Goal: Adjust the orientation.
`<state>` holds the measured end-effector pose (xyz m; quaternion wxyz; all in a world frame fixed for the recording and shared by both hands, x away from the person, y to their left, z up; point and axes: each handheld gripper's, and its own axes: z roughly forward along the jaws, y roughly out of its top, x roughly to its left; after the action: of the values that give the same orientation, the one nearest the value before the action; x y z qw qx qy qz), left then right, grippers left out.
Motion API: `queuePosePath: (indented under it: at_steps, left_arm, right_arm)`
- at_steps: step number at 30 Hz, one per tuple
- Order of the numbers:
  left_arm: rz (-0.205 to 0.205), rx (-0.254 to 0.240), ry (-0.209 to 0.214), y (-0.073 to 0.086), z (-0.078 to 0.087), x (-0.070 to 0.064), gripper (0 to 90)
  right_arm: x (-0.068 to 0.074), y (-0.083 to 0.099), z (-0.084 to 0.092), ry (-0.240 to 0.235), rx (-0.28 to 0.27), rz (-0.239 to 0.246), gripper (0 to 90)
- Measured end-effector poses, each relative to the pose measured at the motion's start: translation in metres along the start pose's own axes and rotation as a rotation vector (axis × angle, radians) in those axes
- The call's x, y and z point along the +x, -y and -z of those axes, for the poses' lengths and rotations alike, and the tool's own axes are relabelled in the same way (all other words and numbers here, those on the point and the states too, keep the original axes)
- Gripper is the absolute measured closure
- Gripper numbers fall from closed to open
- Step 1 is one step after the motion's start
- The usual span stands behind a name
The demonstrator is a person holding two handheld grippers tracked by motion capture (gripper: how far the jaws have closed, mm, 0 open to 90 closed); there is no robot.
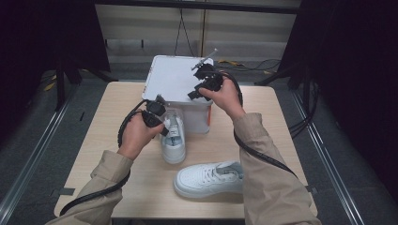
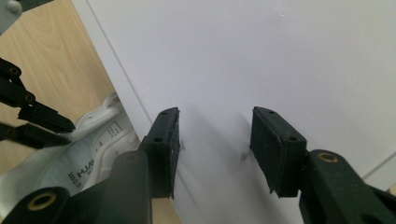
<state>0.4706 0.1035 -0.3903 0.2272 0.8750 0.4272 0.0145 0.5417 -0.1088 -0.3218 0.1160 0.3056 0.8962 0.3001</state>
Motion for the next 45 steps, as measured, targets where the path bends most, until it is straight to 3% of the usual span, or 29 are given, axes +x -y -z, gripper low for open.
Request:
queuePosePath:
  at_steps: [2, 7, 11, 12, 15, 19, 20, 23, 26, 31, 32, 33, 39, 42, 43, 44, 45]
  left_arm:
    - [0.005, -0.057, -0.021, -0.004, 0.005, 0.004, 83.3]
    - [0.017, -0.06, -0.057, -0.008, 0.001, 0.01, 80.9]
    - [0.029, -0.072, -0.061, -0.007, 0.002, 0.013, 77.9]
    - [0.022, -0.076, -0.072, -0.005, 0.005, 0.011, 75.1]
    - [0.022, -0.076, -0.053, -0.001, 0.011, 0.007, 70.7]
    - [-0.003, -0.048, -0.062, 0.007, 0.024, -0.008, 62.3]
    - [0.005, -0.035, -0.034, 0.012, 0.027, -0.014, 59.8]
    - [0.008, -0.016, -0.03, 0.017, 0.028, -0.02, 51.2]
    - [0.029, 0.01, -0.03, 0.027, 0.019, -0.026, 38.6]
    - [0.038, 0.041, -0.016, 0.033, 0.003, -0.028, 32.2]
    - [0.051, 0.04, 0.003, 0.033, -0.003, -0.027, 32.2]
    - [0.052, 0.048, 0.002, 0.032, -0.009, -0.027, 26.3]
    - [0.054, 0.034, 0.004, 0.028, -0.007, -0.026, 25.2]
    - [0.022, 0.009, -0.088, 0.023, -0.006, -0.018, 30.8]
    - [0.022, 0.009, -0.088, 0.023, -0.006, -0.018, 33.0]
    - [0.041, -0.036, -0.101, 0.022, -0.008, -0.01, 33.8]
    - [0.062, -0.055, -0.085, 0.022, -0.009, -0.005, 34.1]
  right_arm:
    - [0.0, 0.0, 0.0, -0.002, 0.002, 0.005, 52.2]
    - [-0.002, 0.001, -0.001, -0.008, -0.009, -0.001, 52.2]
    - [-0.001, 0.0, -0.001, -0.004, -0.01, -0.001, 52.1]
    - [-0.002, 0.001, -0.001, -0.005, -0.014, -0.003, 52.1]
    - [-0.001, 0.001, -0.001, -0.003, -0.013, -0.004, 52.1]
    - [0.0, 0.001, -0.001, 0.007, -0.015, -0.002, 52.0]
    - [0.0, 0.001, -0.001, 0.01, -0.02, -0.006, 52.1]
    - [0.002, 0.002, -0.001, 0.018, -0.02, -0.011, 52.2]
    - [0.002, 0.003, -0.001, 0.02, -0.031, -0.013, 52.1]
    - [0.003, 0.003, -0.001, 0.021, -0.026, -0.014, 52.1]
    - [0.003, 0.003, 0.0, 0.019, -0.023, -0.015, 52.1]
    - [0.003, 0.003, -0.001, 0.019, -0.026, -0.012, 52.1]
    - [0.002, 0.003, -0.001, 0.015, -0.024, -0.012, 52.0]
    - [0.002, 0.003, -0.001, 0.015, -0.024, -0.012, 52.1]
    - [0.002, 0.003, -0.001, 0.015, -0.024, -0.012, 52.1]
    - [0.002, 0.003, -0.001, 0.016, -0.024, -0.01, 52.1]
    - [0.002, 0.003, -0.001, 0.017, -0.024, -0.011, 52.0]
